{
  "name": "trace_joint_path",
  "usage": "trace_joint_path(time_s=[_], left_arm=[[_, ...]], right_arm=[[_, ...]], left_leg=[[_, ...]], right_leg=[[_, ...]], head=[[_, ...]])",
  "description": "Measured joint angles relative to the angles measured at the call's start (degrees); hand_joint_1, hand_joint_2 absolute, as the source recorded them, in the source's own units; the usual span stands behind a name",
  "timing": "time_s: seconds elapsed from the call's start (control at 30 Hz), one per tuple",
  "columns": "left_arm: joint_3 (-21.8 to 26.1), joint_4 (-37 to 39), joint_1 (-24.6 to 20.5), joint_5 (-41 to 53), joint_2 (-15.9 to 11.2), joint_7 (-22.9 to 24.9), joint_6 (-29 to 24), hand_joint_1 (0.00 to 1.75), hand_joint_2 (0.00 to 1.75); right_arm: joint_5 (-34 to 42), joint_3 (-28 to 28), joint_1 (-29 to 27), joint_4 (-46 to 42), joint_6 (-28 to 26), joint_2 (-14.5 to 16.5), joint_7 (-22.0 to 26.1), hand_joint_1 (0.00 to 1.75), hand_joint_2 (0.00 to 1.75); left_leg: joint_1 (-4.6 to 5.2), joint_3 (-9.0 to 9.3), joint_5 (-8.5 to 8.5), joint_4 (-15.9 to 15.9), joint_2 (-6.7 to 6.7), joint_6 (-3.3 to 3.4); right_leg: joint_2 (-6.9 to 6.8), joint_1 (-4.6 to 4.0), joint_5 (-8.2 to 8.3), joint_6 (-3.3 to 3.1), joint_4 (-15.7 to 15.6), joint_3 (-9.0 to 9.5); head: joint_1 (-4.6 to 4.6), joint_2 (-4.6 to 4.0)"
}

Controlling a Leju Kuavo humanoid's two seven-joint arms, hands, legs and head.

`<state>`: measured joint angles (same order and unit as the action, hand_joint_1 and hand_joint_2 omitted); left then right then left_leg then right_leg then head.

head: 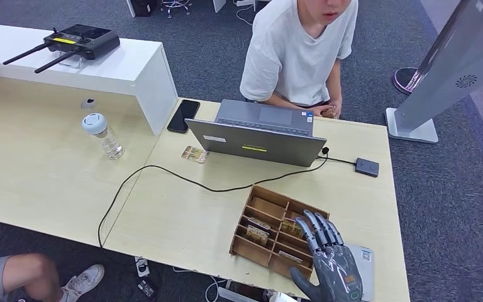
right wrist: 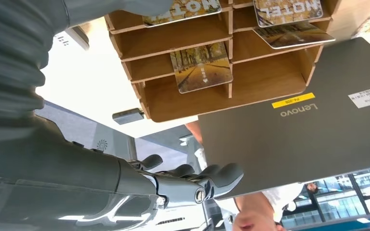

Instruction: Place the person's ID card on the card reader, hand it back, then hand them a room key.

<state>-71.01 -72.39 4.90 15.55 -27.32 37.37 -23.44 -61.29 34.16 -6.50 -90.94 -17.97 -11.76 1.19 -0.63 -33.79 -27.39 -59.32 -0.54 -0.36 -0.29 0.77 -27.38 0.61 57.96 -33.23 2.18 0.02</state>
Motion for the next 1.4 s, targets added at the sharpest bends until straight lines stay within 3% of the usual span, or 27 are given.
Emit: trace_joint_path(time_s=[0.37,1.27,1.33,1.4], left_arm=[[-0.54,0.0,-0.15,-0.45,-0.36,0.02,-0.1,0.0,0.0],[-1.36,0.0,-0.36,-0.49,-0.36,0.02,-0.06,0.0,0.0],[-1.36,0.0,-0.37,-0.49,-0.36,0.02,-0.06,0.0,0.0],[-1.36,0.0,-0.37,-0.49,-0.36,0.02,-0.06,0.0,0.0]], right_arm=[[0.14,0.19,0.05,1.68,0.08,-0.2,-0.92,0.38,1.75],[0.07,1.38,0.52,5.85,0.22,-0.2,-1.78,0.43,1.75],[0.05,1.5,0.53,5.87,0.22,-0.2,-1.78,0.61,1.75],[0.04,1.54,0.54,5.87,0.22,-0.2,-1.78,1.03,1.75]], left_leg=[[0.0,0.0,0.0,0.0,0.0,0.0],[0.0,0.0,0.0,0.0,0.0,0.0],[0.0,0.0,0.0,0.0,0.0,0.0],[0.0,0.0,0.0,0.0,0.0,0.0]], right_leg=[[0.0,0.0,0.0,0.0,0.0,0.0],[0.0,0.0,0.0,0.0,0.0,0.0],[0.0,0.0,0.0,0.0,0.0,0.0],[0.0,0.0,0.0,0.0,0.0,0.0]], head=[[0.0,0.0],[0.01,0.0],[0.01,0.0],[0.01,0.0]])
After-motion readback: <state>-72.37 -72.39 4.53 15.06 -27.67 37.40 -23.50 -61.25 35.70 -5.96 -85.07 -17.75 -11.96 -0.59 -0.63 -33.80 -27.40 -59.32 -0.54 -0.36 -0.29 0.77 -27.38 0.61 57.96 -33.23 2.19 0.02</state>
